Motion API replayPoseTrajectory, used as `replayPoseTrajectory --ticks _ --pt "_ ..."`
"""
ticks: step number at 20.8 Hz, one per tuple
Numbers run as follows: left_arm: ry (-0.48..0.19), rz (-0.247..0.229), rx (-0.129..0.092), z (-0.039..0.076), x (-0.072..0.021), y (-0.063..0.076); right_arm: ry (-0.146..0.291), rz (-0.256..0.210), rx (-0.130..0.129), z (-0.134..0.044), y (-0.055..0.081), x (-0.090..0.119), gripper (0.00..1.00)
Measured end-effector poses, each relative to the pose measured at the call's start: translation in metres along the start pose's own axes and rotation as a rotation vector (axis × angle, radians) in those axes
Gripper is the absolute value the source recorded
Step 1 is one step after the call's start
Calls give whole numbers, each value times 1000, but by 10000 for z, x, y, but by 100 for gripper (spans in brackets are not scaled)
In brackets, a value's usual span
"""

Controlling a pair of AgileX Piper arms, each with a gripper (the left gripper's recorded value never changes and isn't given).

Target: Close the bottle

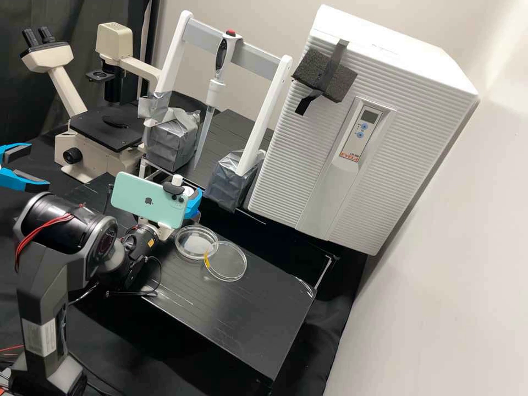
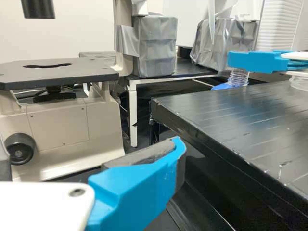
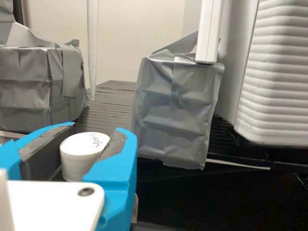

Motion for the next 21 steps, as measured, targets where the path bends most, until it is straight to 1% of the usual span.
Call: replayPoseTrajectory --ticks 3,5,8,13,14,15,17,19,21 --pt "0 0 3 0 0 0 -5 -5 -22 22 -24 8 0" --pt "0 0 14 0 0 0 -5 -5 -22 27 -30 11 0" --pt "0 0 14 0 0 0 -5 -5 -29 27 -30 11 0" --pt "0 -2 13 -2 1 -3 4 4 -30 8 -11 38 0" --pt "0 -2 12 -2 1 -3 6 9 -32 0 -3 49 0" --pt "0 -2 12 -2 1 -3 1 9 -40 1 2 60 0" --pt "0 -2 12 -2 1 -3 -4 12 -43 1 9 69 0" --pt "0 -2 12 -2 1 -3 -12 18 -37 4 18 78 0" --pt "0 -2 12 -2 1 -3 -14 15 -37 4 17 82 0"
